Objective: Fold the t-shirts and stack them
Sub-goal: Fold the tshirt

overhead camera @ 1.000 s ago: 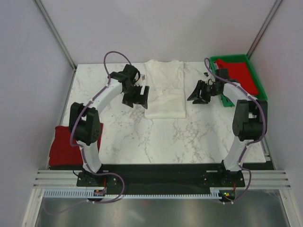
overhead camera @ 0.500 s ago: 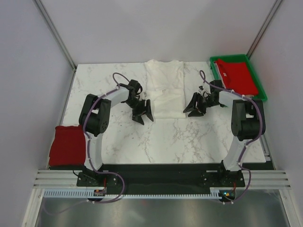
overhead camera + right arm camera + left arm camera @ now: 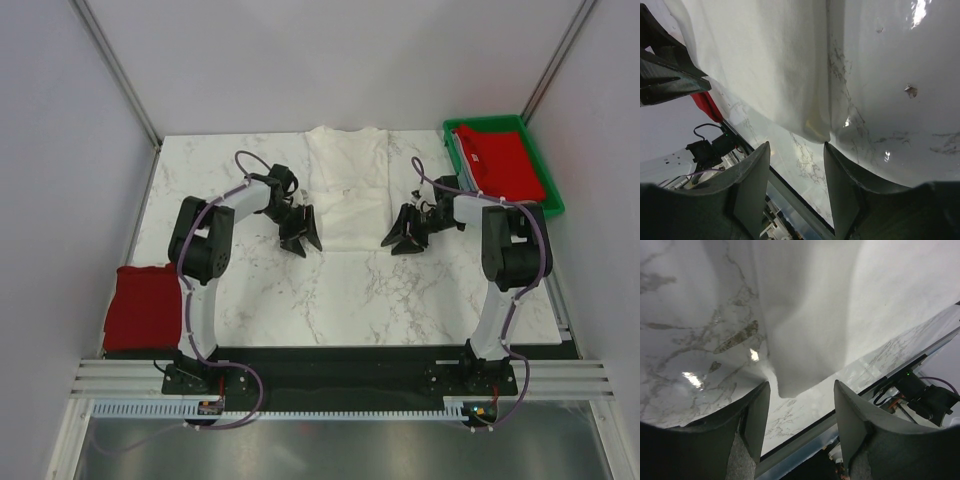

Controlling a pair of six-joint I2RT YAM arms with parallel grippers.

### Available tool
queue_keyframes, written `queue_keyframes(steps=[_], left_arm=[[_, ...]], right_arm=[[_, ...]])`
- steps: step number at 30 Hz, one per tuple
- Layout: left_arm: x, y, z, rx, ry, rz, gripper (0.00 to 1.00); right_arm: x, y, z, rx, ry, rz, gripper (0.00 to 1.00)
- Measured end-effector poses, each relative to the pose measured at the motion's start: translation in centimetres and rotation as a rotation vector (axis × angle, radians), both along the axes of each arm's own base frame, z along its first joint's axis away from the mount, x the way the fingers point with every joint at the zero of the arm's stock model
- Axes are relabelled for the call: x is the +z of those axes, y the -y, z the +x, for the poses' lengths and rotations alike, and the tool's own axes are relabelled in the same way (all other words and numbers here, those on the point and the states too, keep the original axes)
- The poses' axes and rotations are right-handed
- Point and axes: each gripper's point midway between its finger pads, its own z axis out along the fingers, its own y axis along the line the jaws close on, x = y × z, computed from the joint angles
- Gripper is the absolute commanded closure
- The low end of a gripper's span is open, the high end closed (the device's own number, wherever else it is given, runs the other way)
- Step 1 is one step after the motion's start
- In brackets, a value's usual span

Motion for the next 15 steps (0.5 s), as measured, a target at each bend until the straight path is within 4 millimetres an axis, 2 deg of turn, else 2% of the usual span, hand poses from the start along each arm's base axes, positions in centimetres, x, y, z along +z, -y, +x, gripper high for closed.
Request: queue_keyframes(steps=[7,15], left_arm=[[-0.2,-1.3,1.6,0.040,0.015,0.018,0.43],[-0.4,-0.9,2.6,0.042,0.020,0.007,0.47]], right_arm=[[-0.9,0.0,-0.1,0.001,-0.023,-0.009,0.46],[-1.0,-0.1,0.4,0.006,-0.015,-0.009,0.46]])
